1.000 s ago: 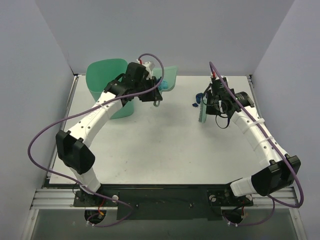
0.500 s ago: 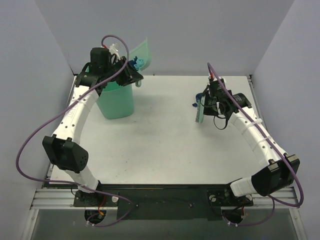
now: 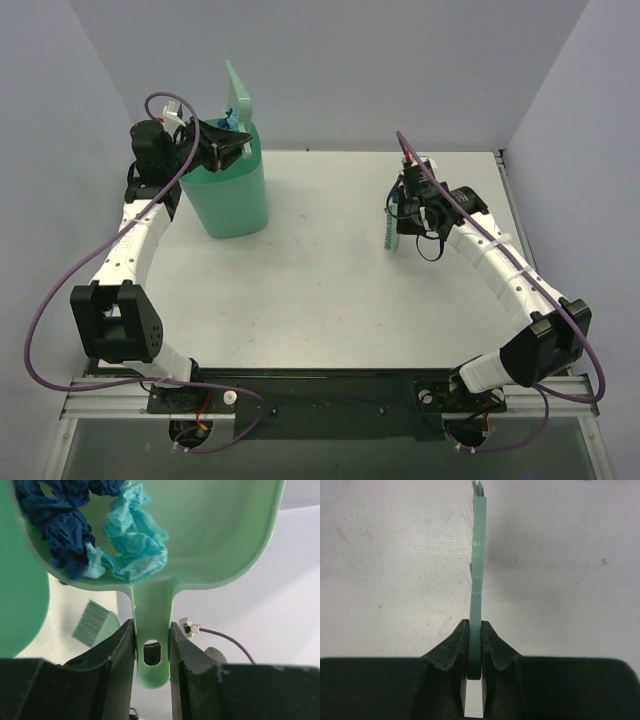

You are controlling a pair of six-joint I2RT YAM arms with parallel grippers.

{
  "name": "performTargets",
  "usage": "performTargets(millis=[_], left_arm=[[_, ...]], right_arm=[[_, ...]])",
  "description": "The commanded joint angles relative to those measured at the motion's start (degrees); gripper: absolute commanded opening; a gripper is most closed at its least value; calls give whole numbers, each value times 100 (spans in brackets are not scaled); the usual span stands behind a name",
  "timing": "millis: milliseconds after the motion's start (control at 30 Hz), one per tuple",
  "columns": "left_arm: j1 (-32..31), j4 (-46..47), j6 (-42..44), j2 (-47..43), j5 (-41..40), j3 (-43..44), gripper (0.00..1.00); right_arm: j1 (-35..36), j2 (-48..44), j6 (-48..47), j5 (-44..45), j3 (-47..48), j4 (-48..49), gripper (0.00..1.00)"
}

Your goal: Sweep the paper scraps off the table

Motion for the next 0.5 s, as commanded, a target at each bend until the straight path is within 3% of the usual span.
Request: performTargets(millis=[0,167,467], left_arm=[[284,2341,-1731,-226,381,-647,0],[469,3668,-2926,-200,302,-1246,0],[548,4479,-3965,-174,100,-1616,0]], right_arm=[[117,101,60,270,223,-40,0],[188,119,51,384,293,-102,0],[249,137,-1,595,452,-260,0]])
